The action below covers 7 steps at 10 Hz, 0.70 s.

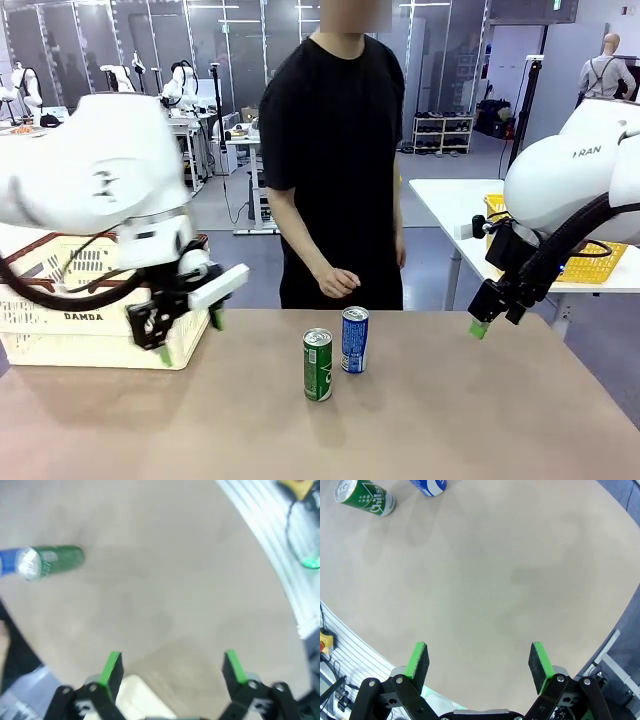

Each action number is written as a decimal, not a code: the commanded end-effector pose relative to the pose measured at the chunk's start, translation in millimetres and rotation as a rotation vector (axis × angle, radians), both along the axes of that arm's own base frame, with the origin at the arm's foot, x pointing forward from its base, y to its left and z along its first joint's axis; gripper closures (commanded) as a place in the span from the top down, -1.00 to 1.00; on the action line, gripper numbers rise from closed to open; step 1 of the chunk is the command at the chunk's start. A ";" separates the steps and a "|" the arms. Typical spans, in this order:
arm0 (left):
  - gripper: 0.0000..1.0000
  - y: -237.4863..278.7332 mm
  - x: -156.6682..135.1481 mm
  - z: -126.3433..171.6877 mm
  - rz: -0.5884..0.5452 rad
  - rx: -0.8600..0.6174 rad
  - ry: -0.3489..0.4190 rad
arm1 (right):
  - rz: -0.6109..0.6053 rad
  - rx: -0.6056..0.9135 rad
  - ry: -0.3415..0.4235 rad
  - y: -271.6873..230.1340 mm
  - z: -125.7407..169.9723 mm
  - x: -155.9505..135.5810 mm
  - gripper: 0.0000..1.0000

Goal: Place the drinks into the Shopping basket.
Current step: Pick up one drink and place it into the Shopping basket.

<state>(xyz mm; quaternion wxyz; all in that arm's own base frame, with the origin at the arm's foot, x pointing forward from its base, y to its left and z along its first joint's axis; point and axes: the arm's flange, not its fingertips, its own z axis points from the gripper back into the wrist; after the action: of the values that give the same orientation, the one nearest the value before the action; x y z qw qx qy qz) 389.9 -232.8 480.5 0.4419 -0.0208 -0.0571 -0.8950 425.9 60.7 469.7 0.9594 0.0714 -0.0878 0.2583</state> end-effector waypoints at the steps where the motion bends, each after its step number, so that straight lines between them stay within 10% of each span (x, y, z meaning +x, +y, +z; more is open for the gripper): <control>1: 0.99 30.3 -18.6 -15.4 0.018 -0.050 0.012 | 0.008 -0.011 0.002 -1.7 1.1 0.1 1.00; 7: 0.99 26.0 -10.4 -24.1 0.010 -0.082 0.008 | 0.008 -0.011 0.002 -1.7 1.1 0.1 1.00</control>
<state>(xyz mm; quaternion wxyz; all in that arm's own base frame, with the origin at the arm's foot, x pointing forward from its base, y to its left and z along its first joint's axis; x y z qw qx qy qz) 370.9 -198.2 455.3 0.4555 -0.0445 -0.0786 -0.8857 425.9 60.6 469.7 0.9594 0.0714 -0.0878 0.2582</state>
